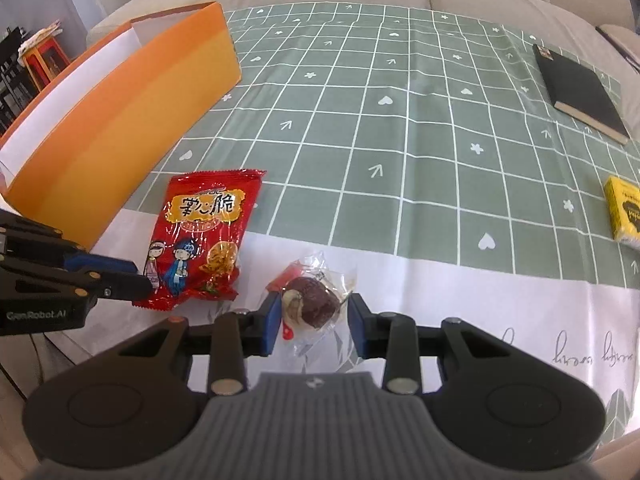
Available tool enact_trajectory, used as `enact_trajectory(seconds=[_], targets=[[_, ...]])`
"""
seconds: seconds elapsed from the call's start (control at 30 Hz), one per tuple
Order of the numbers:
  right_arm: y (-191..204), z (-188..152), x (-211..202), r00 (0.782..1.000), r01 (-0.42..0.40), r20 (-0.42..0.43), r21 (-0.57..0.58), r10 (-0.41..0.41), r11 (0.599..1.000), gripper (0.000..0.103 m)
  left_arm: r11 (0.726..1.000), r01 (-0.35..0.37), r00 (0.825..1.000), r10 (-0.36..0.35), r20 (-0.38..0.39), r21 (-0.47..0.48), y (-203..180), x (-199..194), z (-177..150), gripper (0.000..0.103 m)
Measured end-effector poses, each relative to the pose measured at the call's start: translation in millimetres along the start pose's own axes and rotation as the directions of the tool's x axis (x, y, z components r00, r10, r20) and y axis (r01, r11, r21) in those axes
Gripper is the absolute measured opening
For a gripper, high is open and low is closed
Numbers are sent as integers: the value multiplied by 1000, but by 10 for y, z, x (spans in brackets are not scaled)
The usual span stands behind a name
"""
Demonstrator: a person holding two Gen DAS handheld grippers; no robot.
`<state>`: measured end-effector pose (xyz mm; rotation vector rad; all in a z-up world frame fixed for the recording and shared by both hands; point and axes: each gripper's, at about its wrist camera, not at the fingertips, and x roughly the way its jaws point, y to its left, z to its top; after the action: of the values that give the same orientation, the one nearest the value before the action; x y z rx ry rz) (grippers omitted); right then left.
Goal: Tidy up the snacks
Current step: 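Grasp the red chip bag with the left tool and lift it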
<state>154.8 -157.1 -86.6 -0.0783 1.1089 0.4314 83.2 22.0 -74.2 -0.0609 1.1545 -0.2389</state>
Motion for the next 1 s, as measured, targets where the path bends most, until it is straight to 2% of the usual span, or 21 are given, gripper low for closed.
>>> enact_trajectory(seconds=[0.03,0.13,0.2,0.3,0.43,0.67,0.83,1.0], targets=[[-15,-1,1,1000,-6,2,9,6,1000,34,1000,0,1000,1,27,-26,20,-24,-4,59],[-21,0,15,999,-37,9,22,37,999,34,993,-17,993,29,111,-115,28,-78,-1,79],[10,1,26,998,-55,13,13,55,998,33,986,-31,988,54,142,-164,9,-56,33,83],[59,14,39,998,-50,26,-11,50,999,34,973,-34,986,70,150,-227,-23,20,125,87],[68,54,67,998,-37,45,-17,37,999,34,954,-48,990,85,114,-295,-56,168,273,88],[73,104,120,997,-53,62,-17,53,998,35,919,-146,984,174,45,-365,-141,374,387,90],[82,109,147,996,-55,64,-20,56,998,38,916,-200,977,214,0,-347,-213,464,476,94],[66,109,155,996,-62,66,-6,62,998,38,923,-264,964,264,-40,-281,-292,595,505,95]])
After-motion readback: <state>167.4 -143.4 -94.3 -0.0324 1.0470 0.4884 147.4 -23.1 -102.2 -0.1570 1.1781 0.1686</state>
